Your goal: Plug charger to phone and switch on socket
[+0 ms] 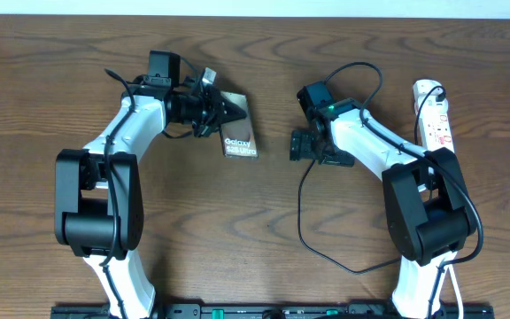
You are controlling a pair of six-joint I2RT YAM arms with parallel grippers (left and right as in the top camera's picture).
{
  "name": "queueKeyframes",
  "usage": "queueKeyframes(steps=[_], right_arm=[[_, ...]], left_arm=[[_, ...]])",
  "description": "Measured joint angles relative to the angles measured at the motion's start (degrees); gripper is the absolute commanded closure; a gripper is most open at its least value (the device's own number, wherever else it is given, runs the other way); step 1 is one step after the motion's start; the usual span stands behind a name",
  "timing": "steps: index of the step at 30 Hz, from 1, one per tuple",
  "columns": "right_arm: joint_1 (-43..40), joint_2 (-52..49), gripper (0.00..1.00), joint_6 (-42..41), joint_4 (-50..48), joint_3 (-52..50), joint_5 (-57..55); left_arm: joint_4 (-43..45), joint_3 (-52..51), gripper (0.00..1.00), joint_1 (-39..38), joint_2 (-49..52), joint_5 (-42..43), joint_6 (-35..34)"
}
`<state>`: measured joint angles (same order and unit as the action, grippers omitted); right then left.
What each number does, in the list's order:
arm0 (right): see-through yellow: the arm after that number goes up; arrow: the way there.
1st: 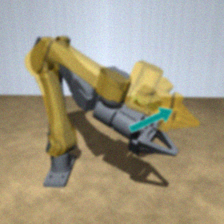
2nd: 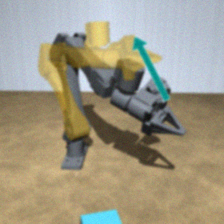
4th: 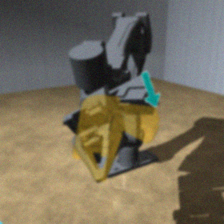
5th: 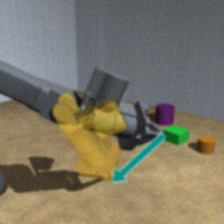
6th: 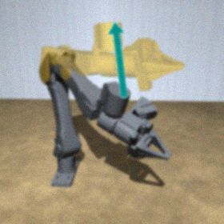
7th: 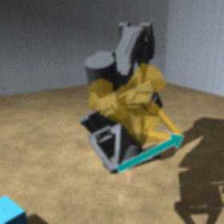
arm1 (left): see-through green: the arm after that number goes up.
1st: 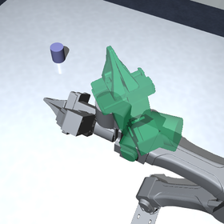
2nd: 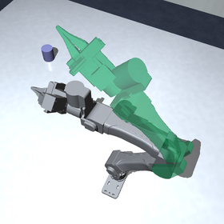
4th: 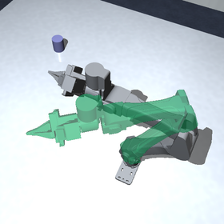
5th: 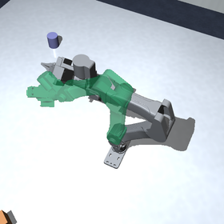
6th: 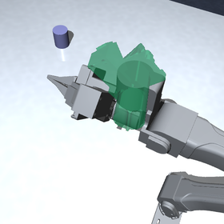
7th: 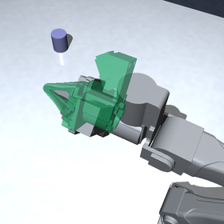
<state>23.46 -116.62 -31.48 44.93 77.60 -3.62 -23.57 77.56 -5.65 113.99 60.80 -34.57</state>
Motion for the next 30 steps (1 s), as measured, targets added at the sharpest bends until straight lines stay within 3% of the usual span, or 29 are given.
queueKeyframes(steps=[8, 15, 30], right_arm=[[0.02, 0.00, 0.01, 0.15, -0.02, 0.00, 0.00], [0.00, 0.00, 0.01, 0.15, -0.02, 0.00, 0.00], [0.02, 0.00, 0.01, 0.15, -0.02, 0.00, 0.00]], left_arm=[[9.44, 0.00, 0.93, 0.26, 0.00, 6.58, -11.82], [14.67, 0.00, 0.93, 0.26, 0.00, 7.10, -20.48], [15.08, 0.00, 0.93, 0.26, 0.00, 6.36, -25.24]])
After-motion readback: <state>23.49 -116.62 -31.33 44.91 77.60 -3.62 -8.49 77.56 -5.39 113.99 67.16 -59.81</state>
